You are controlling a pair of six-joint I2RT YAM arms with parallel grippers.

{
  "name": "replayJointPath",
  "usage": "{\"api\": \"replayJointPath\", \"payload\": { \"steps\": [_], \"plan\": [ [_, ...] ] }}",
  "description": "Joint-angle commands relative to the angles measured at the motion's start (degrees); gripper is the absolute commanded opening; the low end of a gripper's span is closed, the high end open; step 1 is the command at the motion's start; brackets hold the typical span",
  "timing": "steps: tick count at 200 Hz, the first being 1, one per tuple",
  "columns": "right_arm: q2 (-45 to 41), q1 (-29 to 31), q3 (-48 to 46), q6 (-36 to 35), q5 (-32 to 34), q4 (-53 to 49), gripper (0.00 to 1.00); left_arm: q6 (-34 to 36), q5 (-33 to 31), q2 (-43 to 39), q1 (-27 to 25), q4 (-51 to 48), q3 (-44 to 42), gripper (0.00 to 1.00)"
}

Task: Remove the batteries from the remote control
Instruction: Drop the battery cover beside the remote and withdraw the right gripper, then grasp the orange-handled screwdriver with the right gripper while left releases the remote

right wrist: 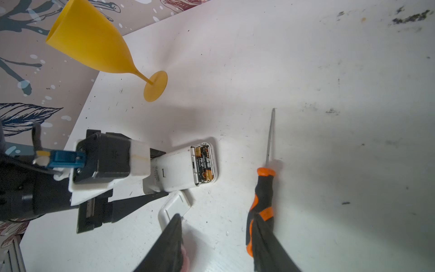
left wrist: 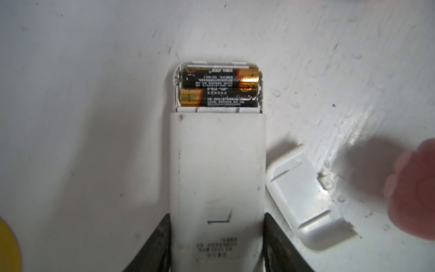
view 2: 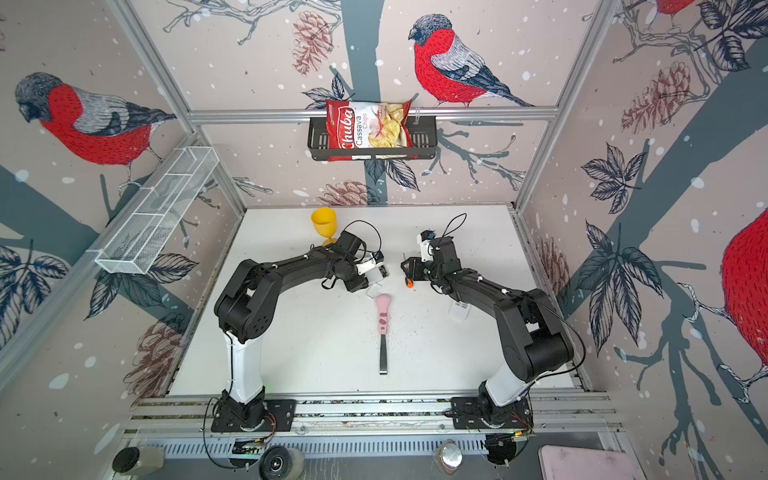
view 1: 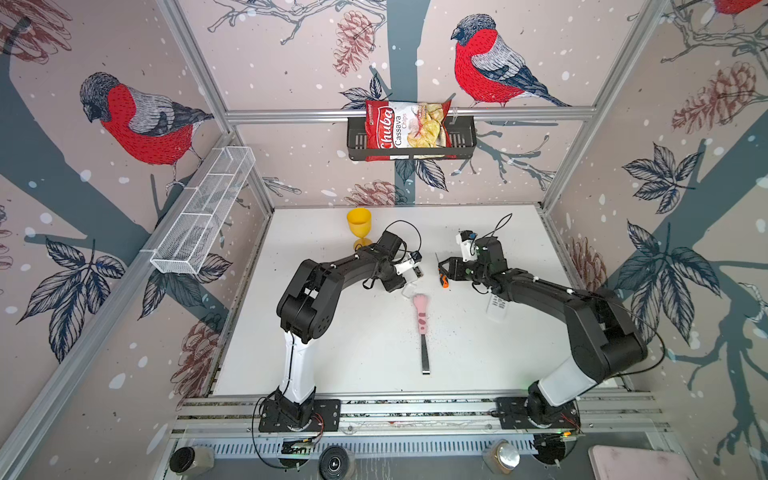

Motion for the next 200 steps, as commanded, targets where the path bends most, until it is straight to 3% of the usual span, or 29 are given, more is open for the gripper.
{"api": "replayJointPath", "payload": {
  "steps": [1,30,67,78,117,157,200],
  "plan": [
    [-0.3,-0.1,0.3,0.2,1.0,0.4,0.52,0.4,1.5,0.2,-0.1,0.9,-0.2,0.34],
    [-0.3,0.4,0.3,-0.3,2.9,-1.2,0.56,0.4,1.8,0.3,-0.2,0.6,0.4,0.6],
    [-0.3,1.0,-0.1,-1.2,5.3,-2.7,0.56,0.0,1.9,-1.0,-0.2,0.7,0.0,0.73],
    [-0.1,1.1,-0.1,-1.4,6.0,-2.9,0.56,-0.5,1.8,-1.9,-0.1,1.5,-0.7,0.96],
    [3.1,1.4,1.2,-2.7,6.7,-3.3,0.56,-3.0,2.5,-7.9,-0.2,2.6,-3.0,0.97],
    [7.8,3.5,3.7,-4.4,11.9,-6.1,0.56,-10.2,4.1,-22.1,-0.3,12.6,-12.3,0.96],
    [11.0,6.1,6.4,-5.9,18.5,-9.5,0.55,-23.4,-3.8,-29.4,-0.8,16.3,-17.2,0.96]
  ]
}}
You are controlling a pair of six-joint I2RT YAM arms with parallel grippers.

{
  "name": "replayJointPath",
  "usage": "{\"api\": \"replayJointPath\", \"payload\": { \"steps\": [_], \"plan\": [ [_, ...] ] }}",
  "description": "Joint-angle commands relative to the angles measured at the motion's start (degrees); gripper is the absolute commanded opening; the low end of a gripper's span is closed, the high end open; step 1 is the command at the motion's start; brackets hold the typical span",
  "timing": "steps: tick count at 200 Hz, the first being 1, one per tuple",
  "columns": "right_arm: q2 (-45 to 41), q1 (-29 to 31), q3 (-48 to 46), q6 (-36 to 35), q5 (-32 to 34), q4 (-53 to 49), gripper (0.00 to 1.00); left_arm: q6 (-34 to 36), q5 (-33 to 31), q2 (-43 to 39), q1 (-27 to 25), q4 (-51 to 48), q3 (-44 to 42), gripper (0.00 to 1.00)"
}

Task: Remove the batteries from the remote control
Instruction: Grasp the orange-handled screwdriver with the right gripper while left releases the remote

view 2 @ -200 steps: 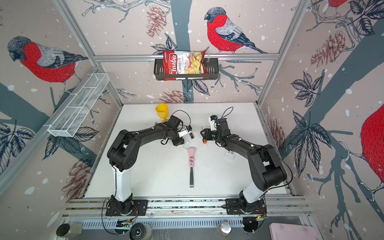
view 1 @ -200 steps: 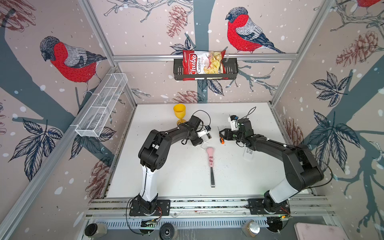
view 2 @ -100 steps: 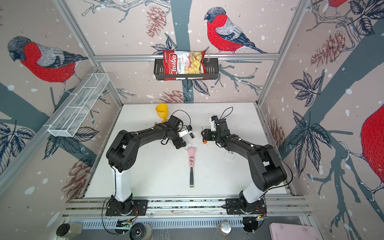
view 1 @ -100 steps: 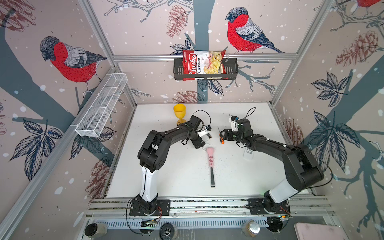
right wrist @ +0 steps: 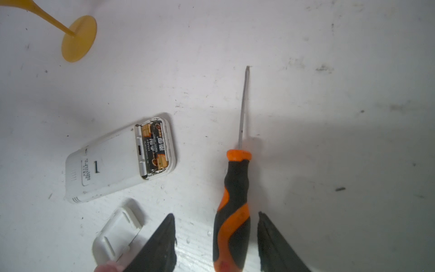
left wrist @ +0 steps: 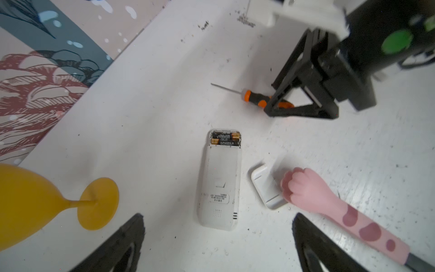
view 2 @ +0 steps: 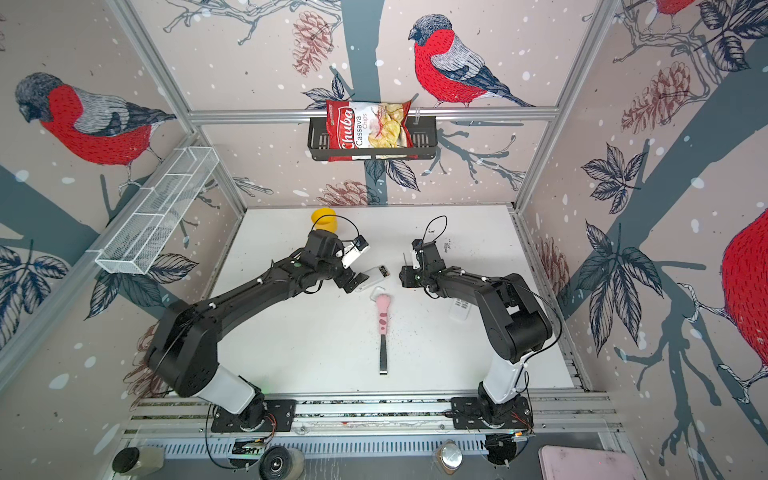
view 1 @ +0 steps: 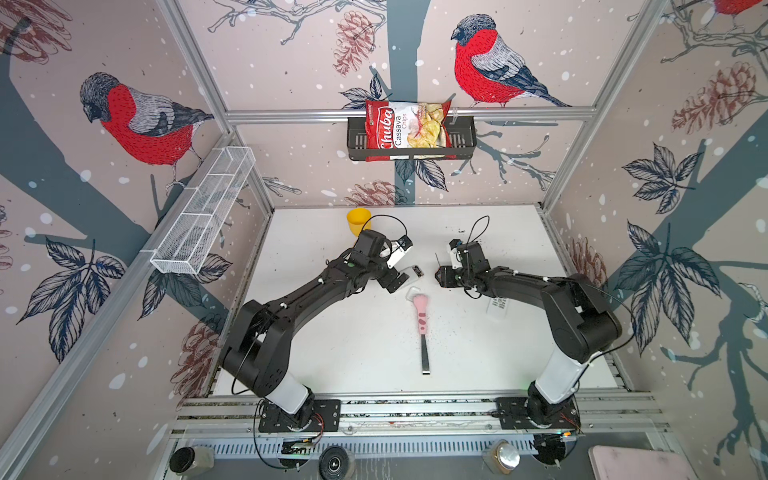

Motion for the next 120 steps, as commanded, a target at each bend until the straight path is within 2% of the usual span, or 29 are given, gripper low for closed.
{"api": "replayJointPath", "payload": {
  "steps": [1,25,64,81,105,120],
  "plan": [
    [1.5,0.9,1.4,-1.4,5.7,-2.7,0.55,-10.4,-5.2,-1.7,-0.2,3.8,-0.8,0.96],
    [3.1,1.5,2.3,-1.7,7.1,-3.9,0.49,-17.1,-7.7,-2.9,-0.3,1.8,-1.3,0.96],
    [5.9,3.0,4.1,-2.4,8.5,-6.0,0.42,-26.2,-9.3,-9.6,-0.4,8.9,-8.4,0.96],
    [7.1,3.6,4.7,-2.5,9.1,-6.6,0.35,-28.6,-9.6,-12.1,-0.4,10.7,-10.4,0.96],
    [7.6,3.8,5.1,-2.5,9.1,-6.8,0.19,-32.4,-11.4,-14.6,-0.4,11.0,-11.4,0.96],
    [7.4,4.0,5.1,-2.5,9.4,-6.9,0.16,-34.6,-11.9,-16.0,-0.4,11.5,-12.5,0.96]
  ]
}}
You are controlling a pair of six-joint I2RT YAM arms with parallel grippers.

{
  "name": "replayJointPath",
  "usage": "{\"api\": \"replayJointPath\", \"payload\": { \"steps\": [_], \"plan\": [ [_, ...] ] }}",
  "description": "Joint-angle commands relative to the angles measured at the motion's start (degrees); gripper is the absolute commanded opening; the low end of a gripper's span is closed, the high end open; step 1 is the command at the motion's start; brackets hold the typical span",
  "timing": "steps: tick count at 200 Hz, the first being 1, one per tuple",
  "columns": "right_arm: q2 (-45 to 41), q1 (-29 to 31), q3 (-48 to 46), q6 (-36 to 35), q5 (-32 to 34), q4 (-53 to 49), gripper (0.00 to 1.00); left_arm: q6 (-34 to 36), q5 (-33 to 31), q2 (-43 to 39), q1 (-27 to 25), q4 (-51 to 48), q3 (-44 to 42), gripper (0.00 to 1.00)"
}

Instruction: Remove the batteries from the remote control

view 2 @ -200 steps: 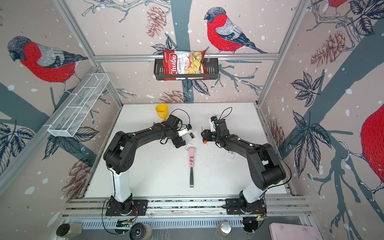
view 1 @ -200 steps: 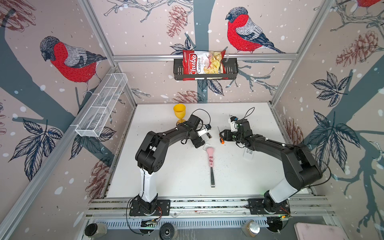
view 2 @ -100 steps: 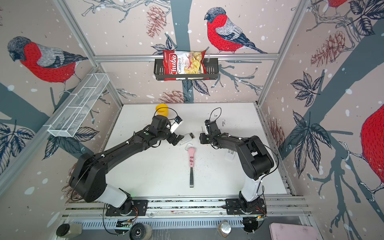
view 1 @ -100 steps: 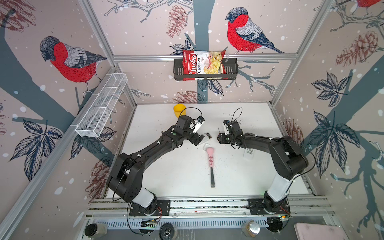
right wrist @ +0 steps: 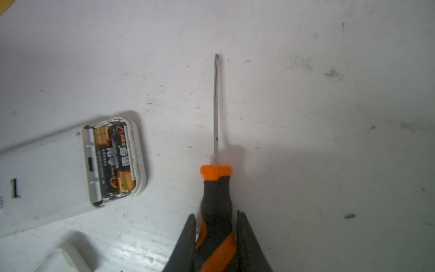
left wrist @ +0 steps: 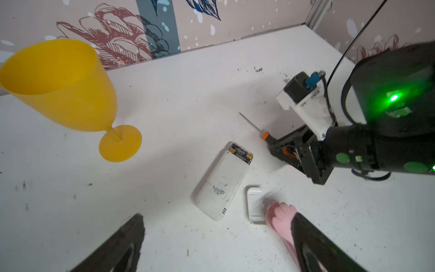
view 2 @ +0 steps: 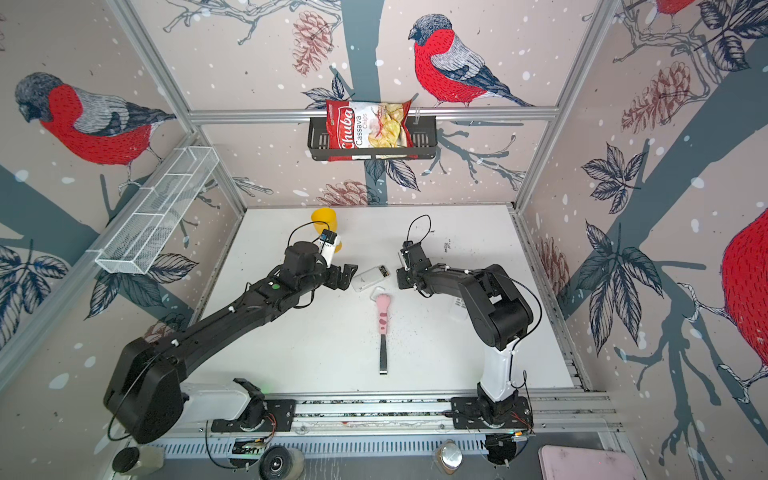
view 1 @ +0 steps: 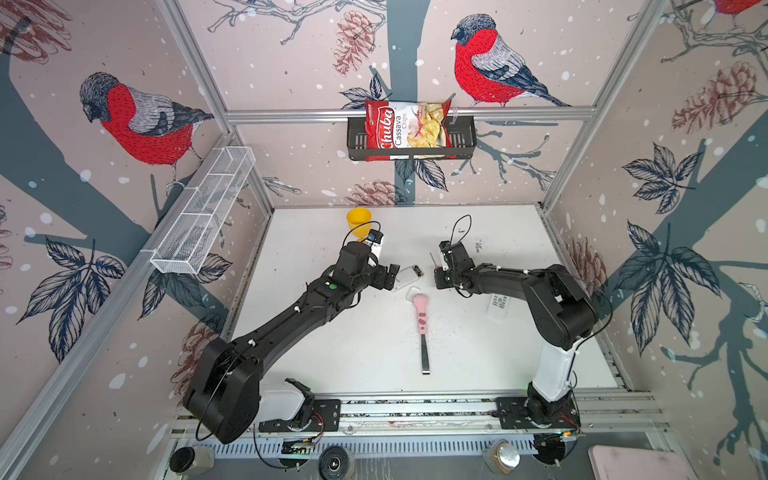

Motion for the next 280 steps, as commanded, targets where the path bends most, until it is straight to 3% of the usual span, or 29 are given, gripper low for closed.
{"api": "replayJointPath", "payload": {
  "steps": [1,54,71,114,169,208,280],
  "plan": [
    [0.5,0.4,-0.1,0.1,0.3,-4.0,0.16,-5.9,-1.9,-1.9,0.0,4.2,-1.2,0.96],
    [-8.8,3.5,-6.8,-1.9,0.4,0.9,0.06,-15.2,1.4,-6.3,0.1,15.9,-9.4,0.94],
    [-13.4,4.9,-11.4,-1.6,-1.1,5.2,0.01,-17.8,3.9,-5.9,0.2,19.2,-10.6,0.86],
    [-25.2,7.9,-20.3,0.0,-6.5,14.6,0.0,-24.9,12.0,-4.4,1.4,28.5,-13.9,0.67],
    [-35.4,10.0,-24.5,0.5,-13.1,20.4,0.01,-32.1,19.7,-1.1,1.1,41.7,-16.6,0.59],
    [-36.0,11.9,-24.0,-0.5,-12.5,21.0,0.0,-35.2,16.2,2.2,-1.4,46.0,-16.2,0.6],
    [-35.3,13.4,-23.4,-1.8,-13.0,21.3,0.01,-41.6,14.2,9.4,-3.7,53.0,-14.7,0.5]
  ]
}}
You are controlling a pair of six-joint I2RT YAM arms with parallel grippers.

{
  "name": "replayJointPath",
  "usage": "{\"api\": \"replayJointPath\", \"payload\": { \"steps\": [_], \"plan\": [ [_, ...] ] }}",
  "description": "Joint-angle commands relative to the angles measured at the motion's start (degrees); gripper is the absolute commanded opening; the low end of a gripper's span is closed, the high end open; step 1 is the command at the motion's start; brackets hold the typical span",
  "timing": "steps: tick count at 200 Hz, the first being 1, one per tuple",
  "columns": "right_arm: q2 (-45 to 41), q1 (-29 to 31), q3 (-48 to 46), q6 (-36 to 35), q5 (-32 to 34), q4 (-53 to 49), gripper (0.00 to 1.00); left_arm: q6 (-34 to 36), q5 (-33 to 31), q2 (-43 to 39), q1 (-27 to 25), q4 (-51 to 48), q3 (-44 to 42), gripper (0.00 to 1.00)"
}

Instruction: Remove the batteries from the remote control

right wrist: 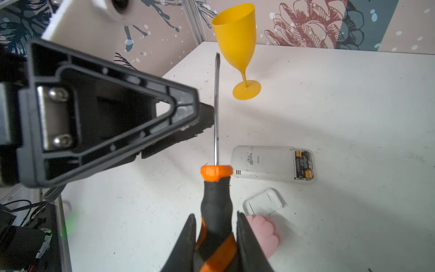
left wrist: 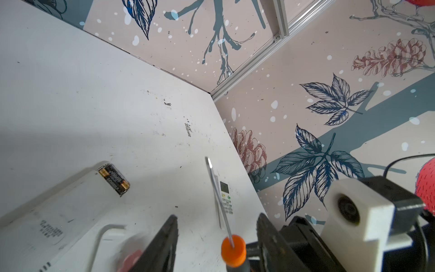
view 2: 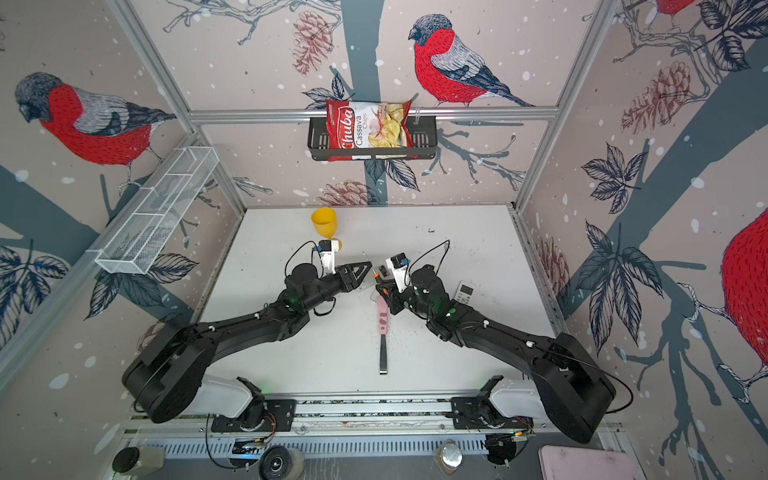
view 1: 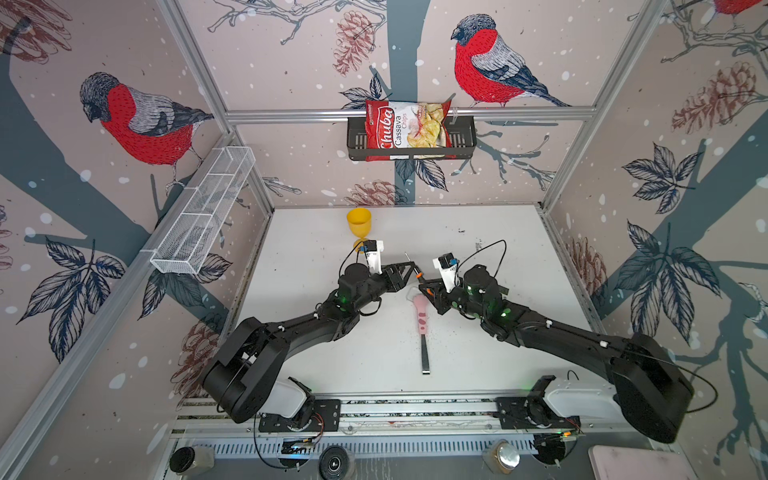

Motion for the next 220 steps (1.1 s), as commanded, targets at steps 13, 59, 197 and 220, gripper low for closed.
{"api": "replayJointPath", "payload": {
  "steps": [13,59,197,220],
  "plan": [
    [0.6,0.6,0.5,-1.3,-0.8,2.1,0.02,-2.5,-1.3,1.5,-0.3,5.8,1.3,0.47],
    [0.4,0.8,0.2,-1.5,-0.2,3.0,0.03,-2.4,-1.2,2.8,-0.3,5.2,2.1,0.35],
    [-4.1,-0.9,-3.9,1.0,-1.4,8.4,0.61,-5.4,-1.8,3.4,-0.3,10.5,0.4,0.0],
    [-7.0,-4.3,-6.7,4.7,-7.7,13.5,0.78,-6.7,-2.7,2.3,-0.3,12.5,0.3,0.0]
  ]
}}
